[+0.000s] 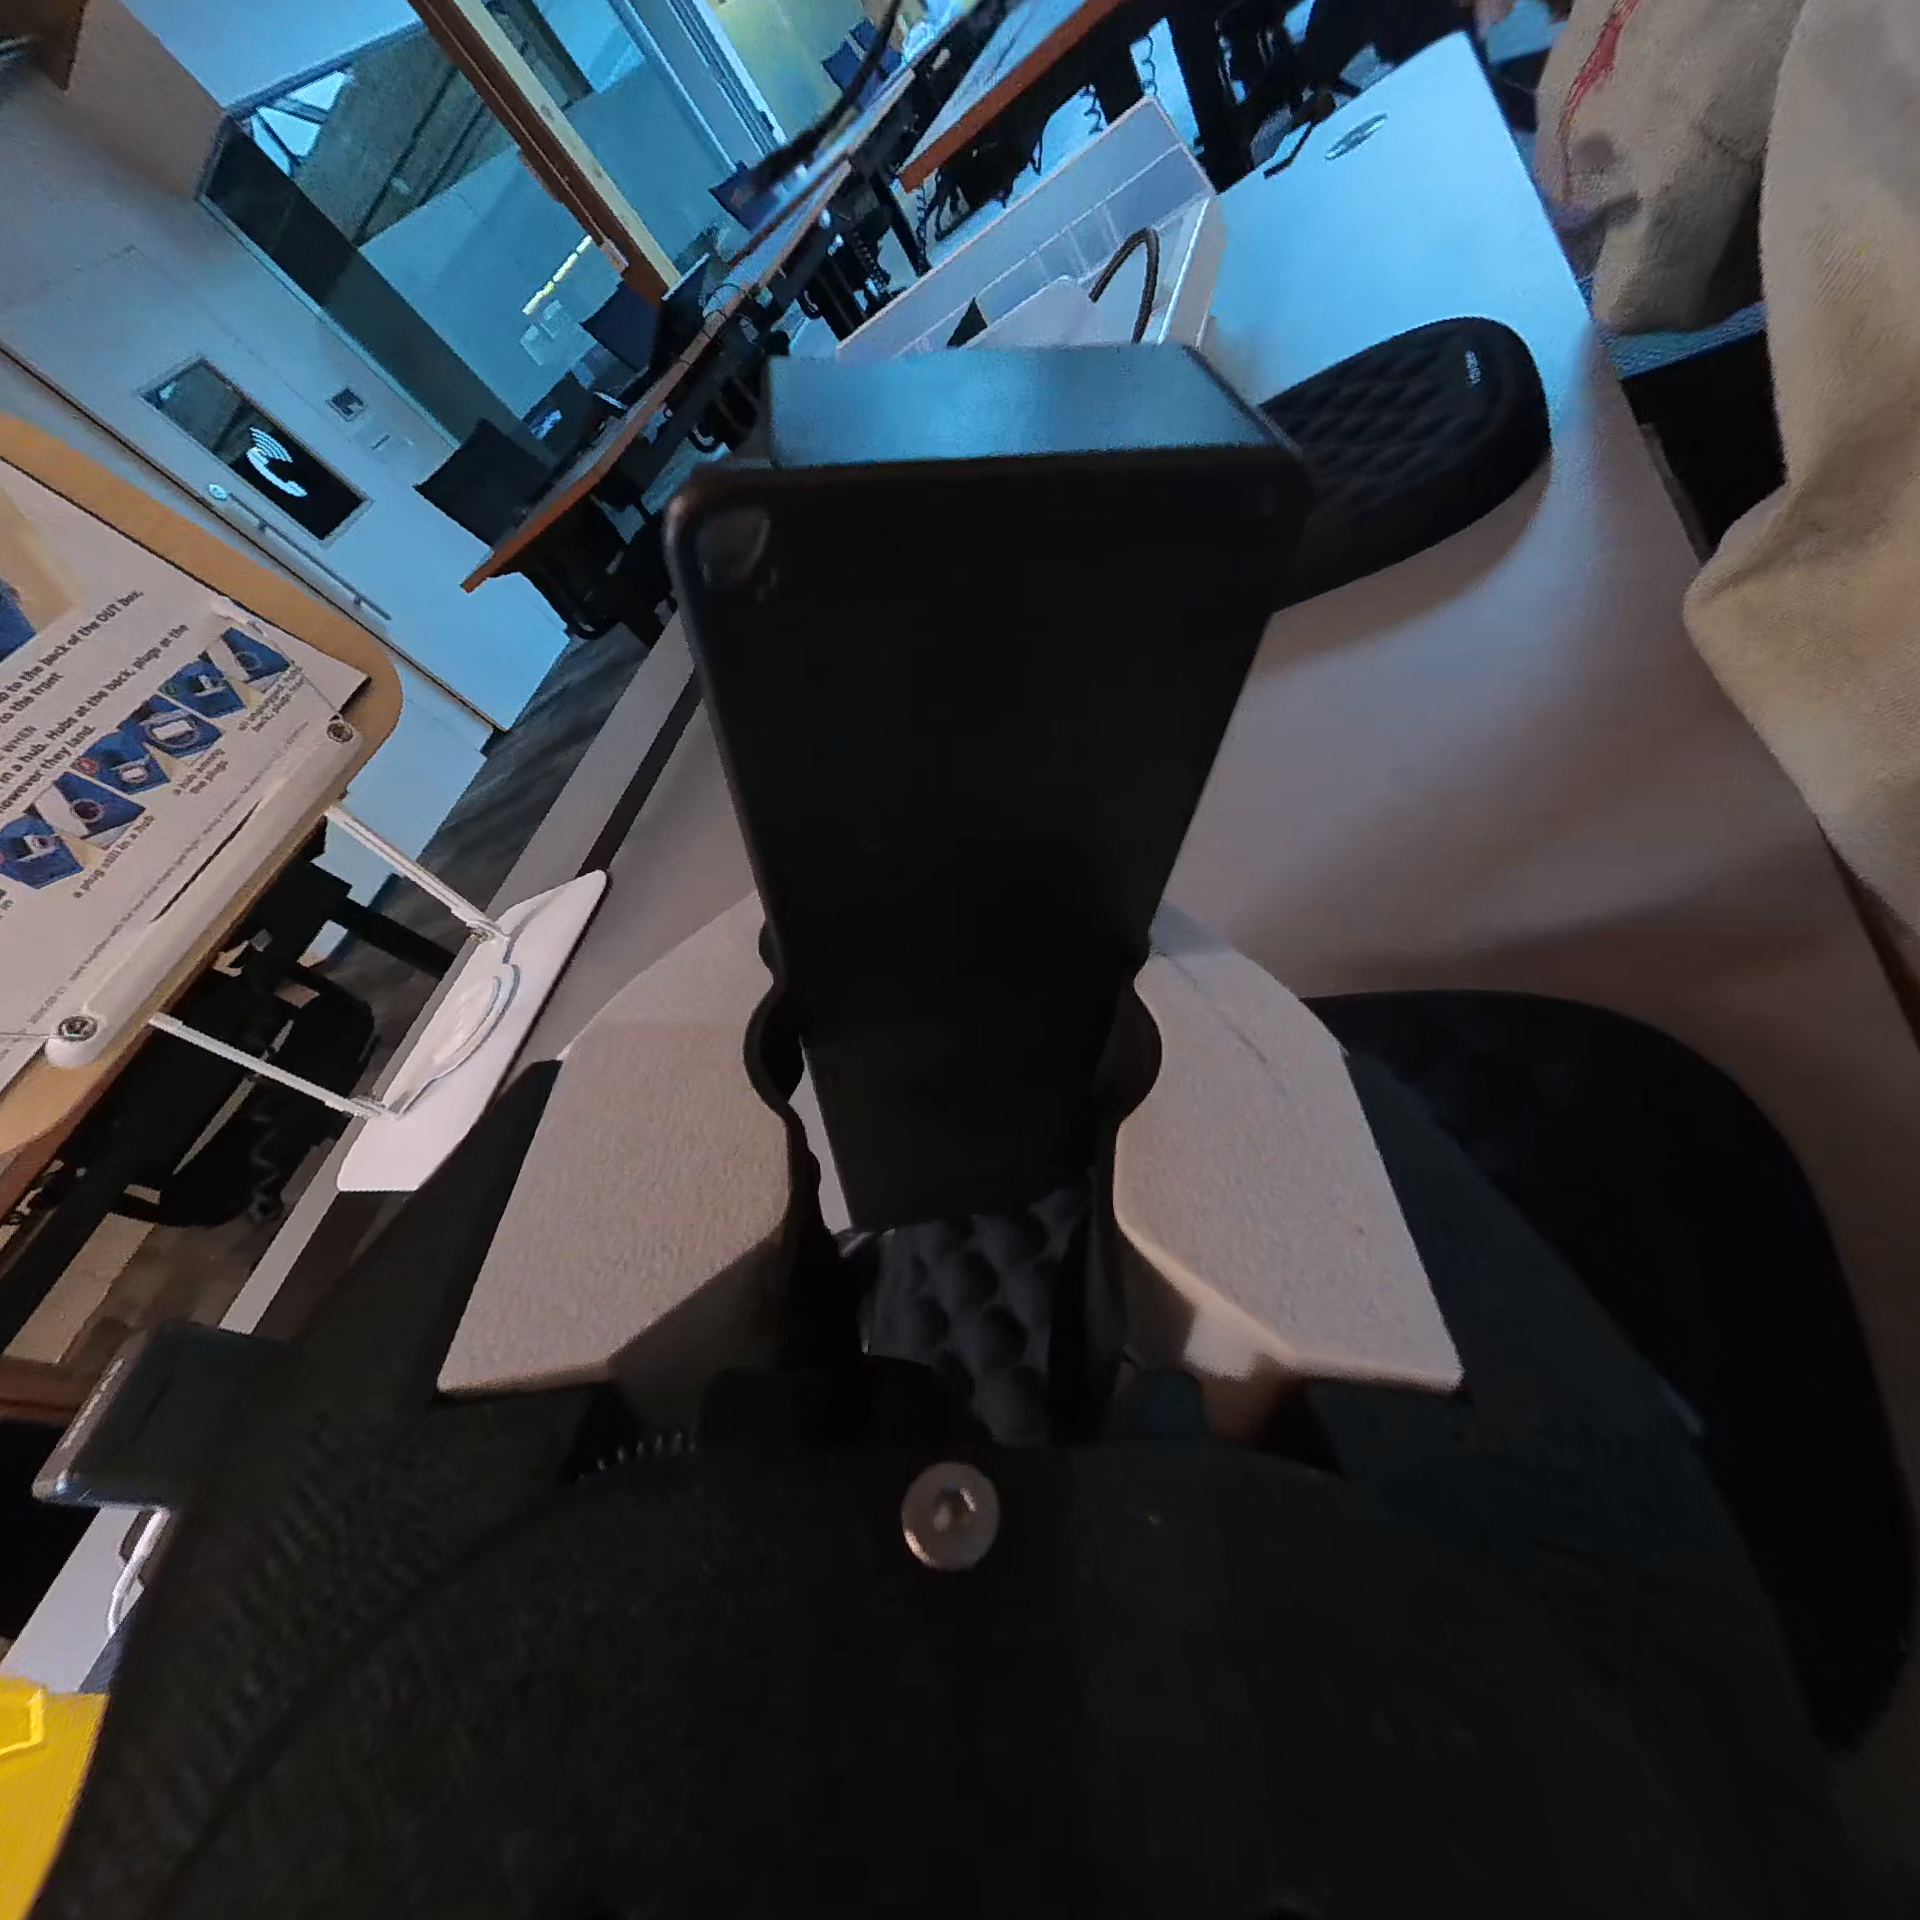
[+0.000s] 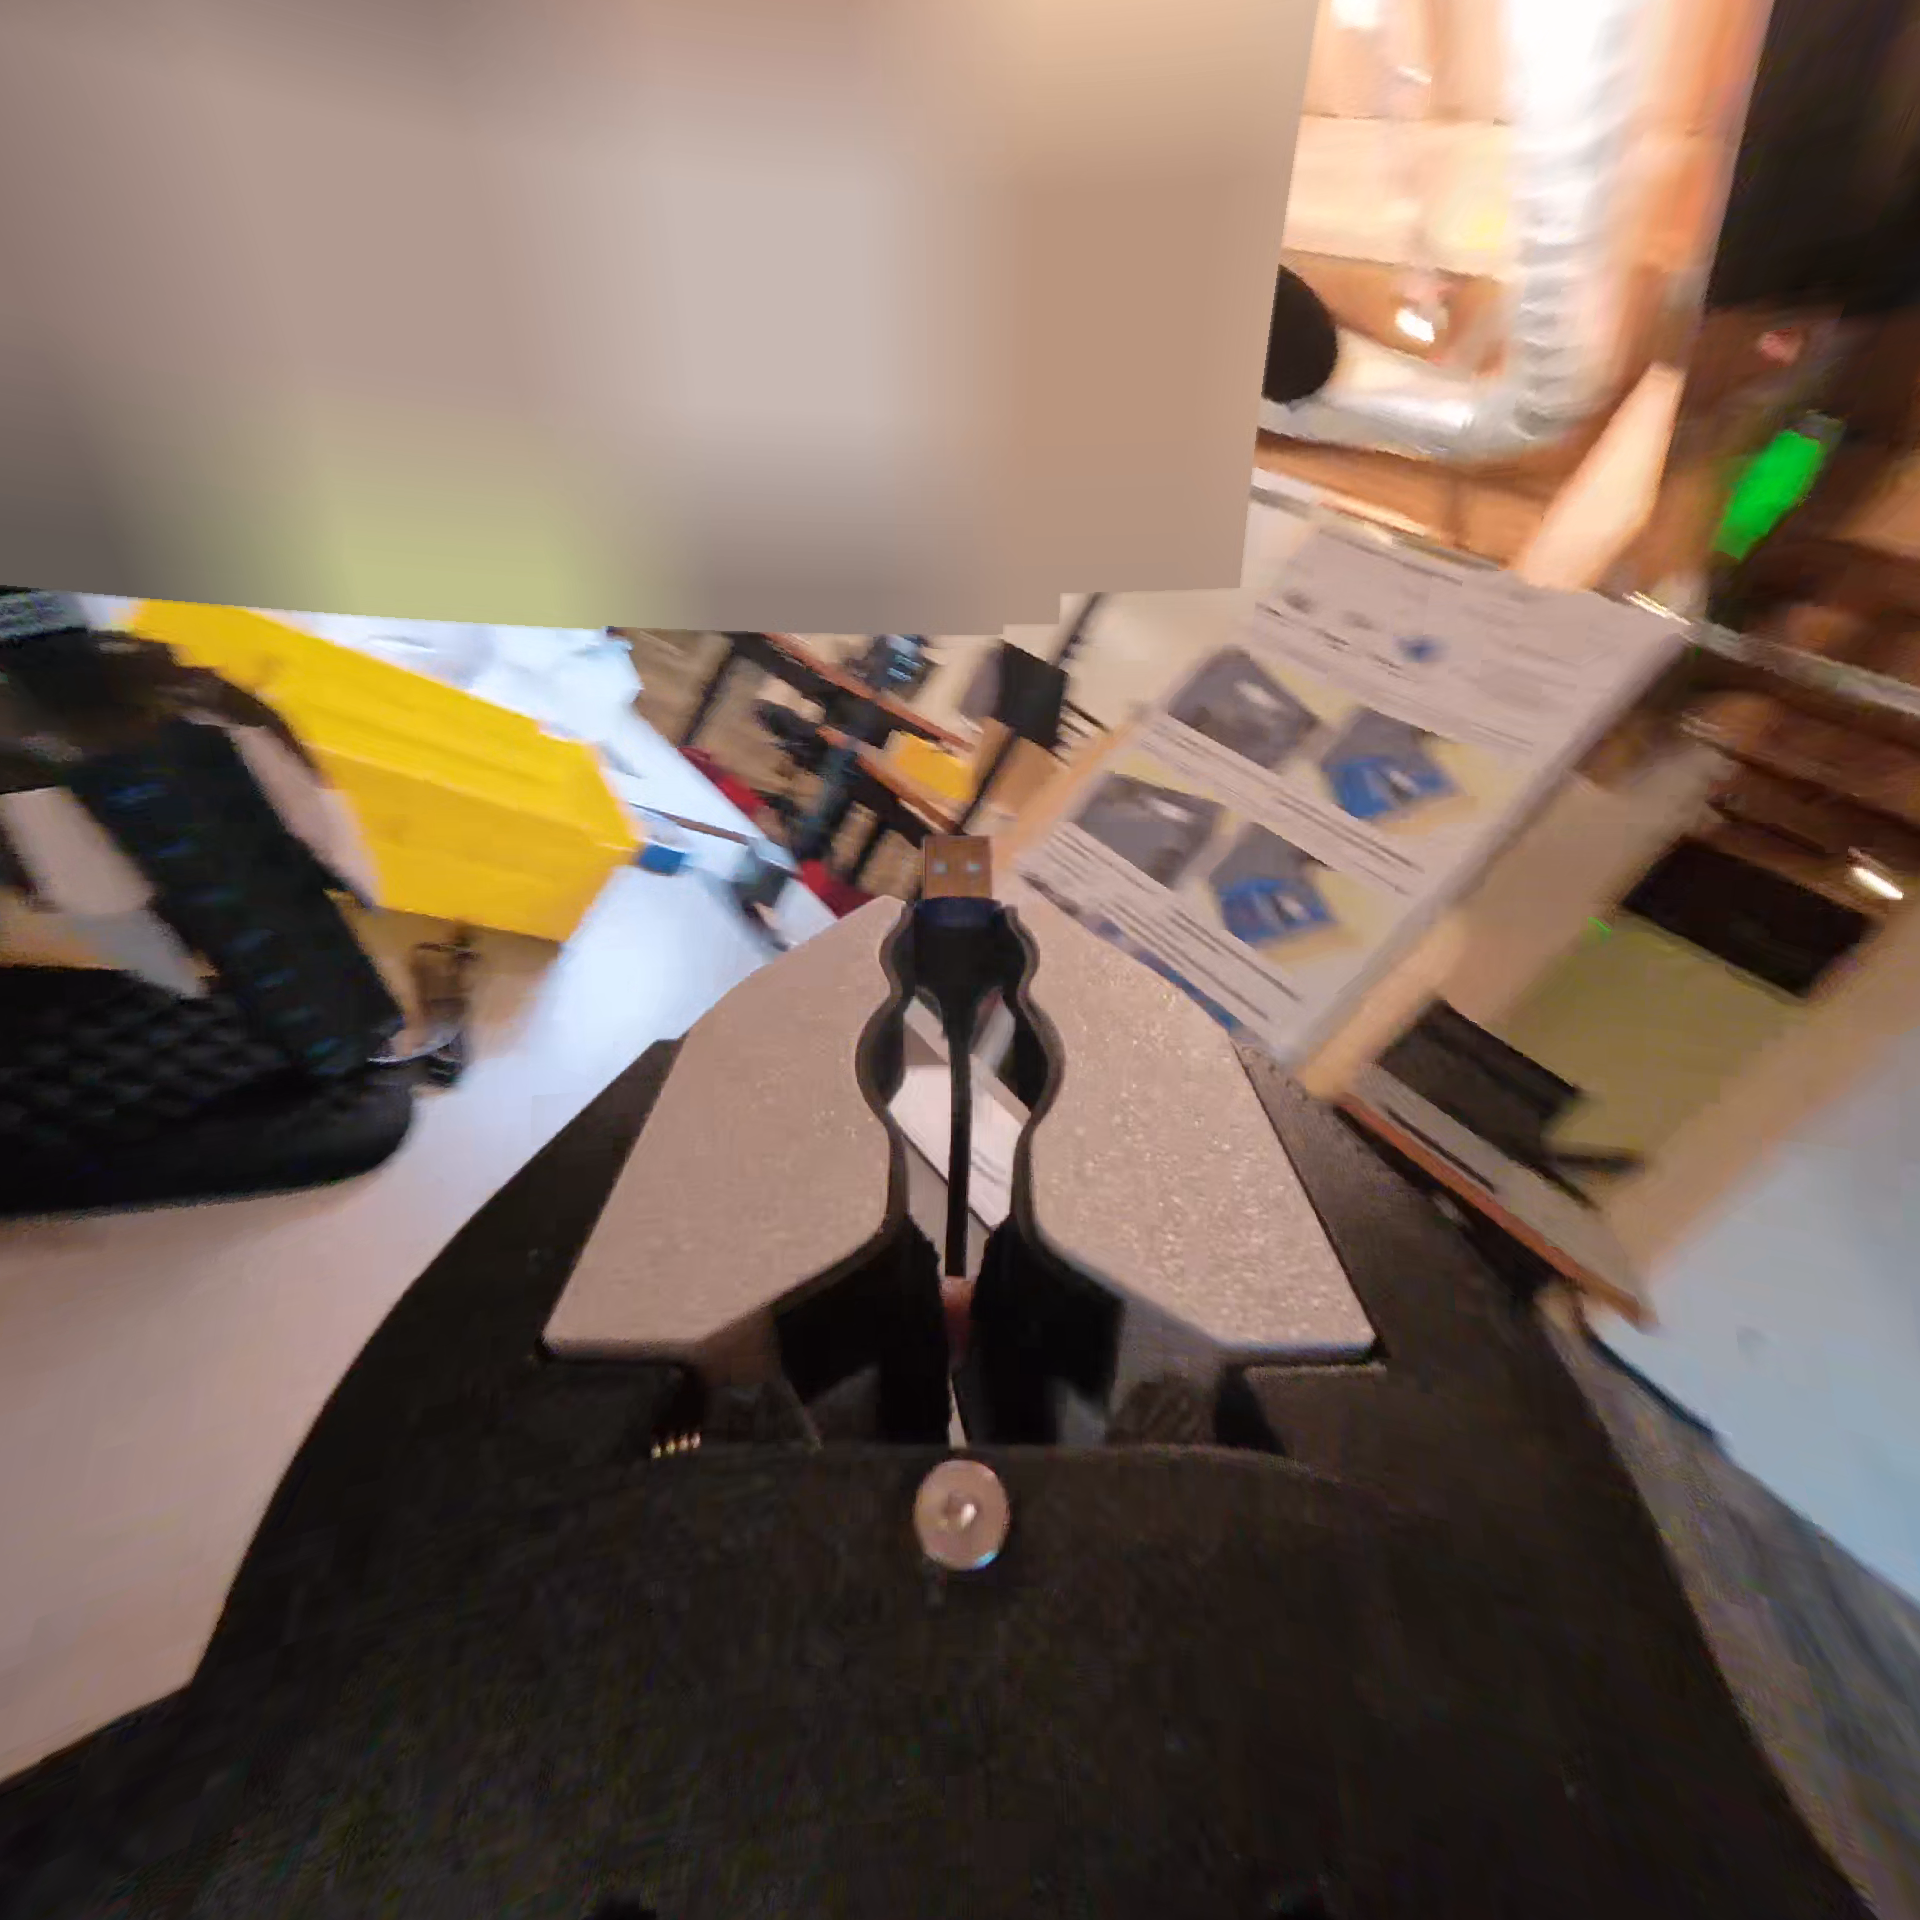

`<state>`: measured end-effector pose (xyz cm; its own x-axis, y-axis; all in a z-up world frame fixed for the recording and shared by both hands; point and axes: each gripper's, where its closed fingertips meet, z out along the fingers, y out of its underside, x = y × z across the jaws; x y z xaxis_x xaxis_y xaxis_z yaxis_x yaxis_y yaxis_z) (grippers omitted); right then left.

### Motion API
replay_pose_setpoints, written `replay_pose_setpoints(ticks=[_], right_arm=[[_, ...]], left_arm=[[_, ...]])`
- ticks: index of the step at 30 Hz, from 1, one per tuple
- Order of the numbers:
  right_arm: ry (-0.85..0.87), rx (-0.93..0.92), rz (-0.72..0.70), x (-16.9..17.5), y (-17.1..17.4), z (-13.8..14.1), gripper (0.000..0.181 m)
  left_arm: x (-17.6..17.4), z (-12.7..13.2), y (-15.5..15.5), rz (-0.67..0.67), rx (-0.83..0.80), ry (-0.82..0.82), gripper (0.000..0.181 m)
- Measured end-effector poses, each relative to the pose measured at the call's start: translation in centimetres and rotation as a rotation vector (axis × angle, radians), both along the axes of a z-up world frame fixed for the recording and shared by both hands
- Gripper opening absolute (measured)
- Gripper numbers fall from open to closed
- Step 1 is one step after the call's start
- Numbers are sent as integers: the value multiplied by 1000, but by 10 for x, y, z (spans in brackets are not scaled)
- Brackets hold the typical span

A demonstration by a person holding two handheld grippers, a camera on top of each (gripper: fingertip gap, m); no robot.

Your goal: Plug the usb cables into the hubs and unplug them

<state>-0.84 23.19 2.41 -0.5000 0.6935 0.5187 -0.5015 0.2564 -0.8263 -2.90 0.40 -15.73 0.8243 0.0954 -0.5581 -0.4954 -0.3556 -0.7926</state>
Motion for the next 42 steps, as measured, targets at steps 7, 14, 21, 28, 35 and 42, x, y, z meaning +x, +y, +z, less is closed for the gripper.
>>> replay_pose_setpoints(ticks=[7,14,21,28,35,42], right_arm=[[-193,-16,-504,-14,123,-38,15],[-335,290,-626,-53,146,-122,16],[-484,215,-481,-52,131,-146,27],[-378,248,-329,-34,74,-117,33],[-400,332,327,-3,-109,-139,66],[-367,518,589,-2,-225,-187,99]], left_arm=[[-2,0,6,3,27,16,59],[-3,-1,5,11,15,7,59],[-5,2,2,5,57,-15,59],[-14,22,-5,32,248,-51,58],[1,57,-14,-78,468,-77,57],[40,51,7,-294,380,-94,57]])
